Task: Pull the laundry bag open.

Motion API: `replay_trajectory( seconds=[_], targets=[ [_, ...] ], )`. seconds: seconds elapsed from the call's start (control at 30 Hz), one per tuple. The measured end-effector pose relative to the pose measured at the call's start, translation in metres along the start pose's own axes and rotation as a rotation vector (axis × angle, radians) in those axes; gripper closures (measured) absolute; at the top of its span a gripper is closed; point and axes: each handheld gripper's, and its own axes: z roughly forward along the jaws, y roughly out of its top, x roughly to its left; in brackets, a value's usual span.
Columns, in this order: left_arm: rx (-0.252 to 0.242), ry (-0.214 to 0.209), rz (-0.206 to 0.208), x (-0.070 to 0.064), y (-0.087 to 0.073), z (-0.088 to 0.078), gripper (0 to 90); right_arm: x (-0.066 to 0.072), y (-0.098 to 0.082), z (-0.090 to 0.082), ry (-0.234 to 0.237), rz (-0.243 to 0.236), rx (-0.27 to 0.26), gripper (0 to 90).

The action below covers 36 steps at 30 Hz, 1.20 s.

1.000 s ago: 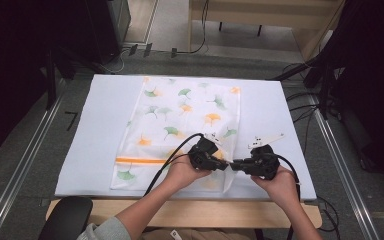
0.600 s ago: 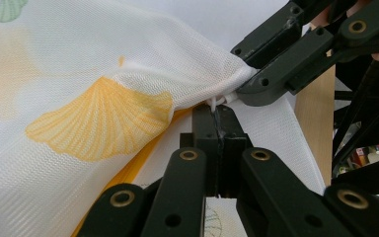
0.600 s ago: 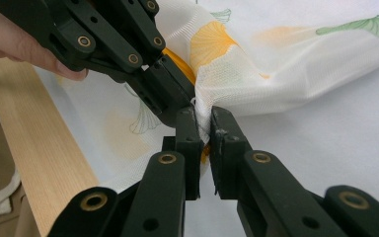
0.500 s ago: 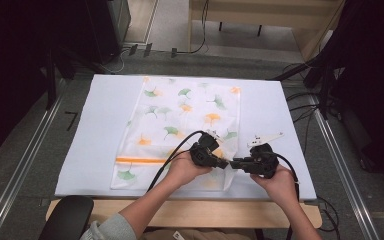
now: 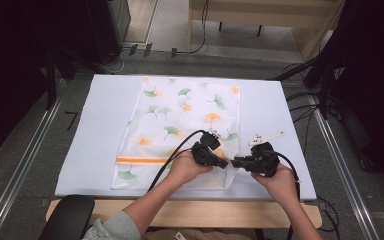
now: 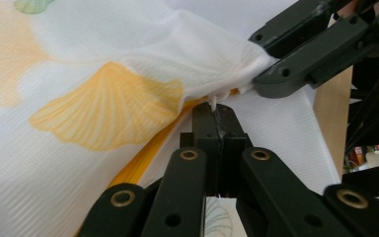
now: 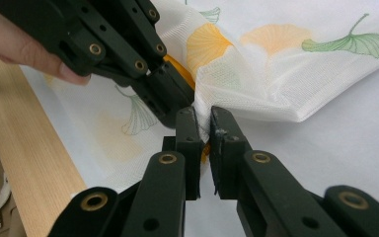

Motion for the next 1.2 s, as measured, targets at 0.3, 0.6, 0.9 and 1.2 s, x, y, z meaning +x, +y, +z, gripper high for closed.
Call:
replay_trajectory(
  seconds=[0.3, 0.6, 0.9, 1.2],
  targets=[
    [0.0, 0.024, 0.027, 0.007, -0.014, -0.014, 90.0, -0.004, -0.001, -0.003, 0.018, 0.01, -0.016, 85.7],
    [-0.019, 0.016, 0.033, 0.006, -0.015, -0.015, 90.0, -0.002, -0.001, -0.006, 0.007, 0.009, -0.023, 85.6],
    [-0.02, 0.012, 0.018, 0.006, -0.014, -0.016, 90.0, -0.001, -0.002, -0.007, 0.009, -0.002, -0.028, 85.6],
    [-0.01, 0.021, 0.01, 0.006, -0.015, -0.017, 90.0, 0.0, -0.001, -0.007, 0.009, -0.008, -0.031, 85.6]
  ],
)
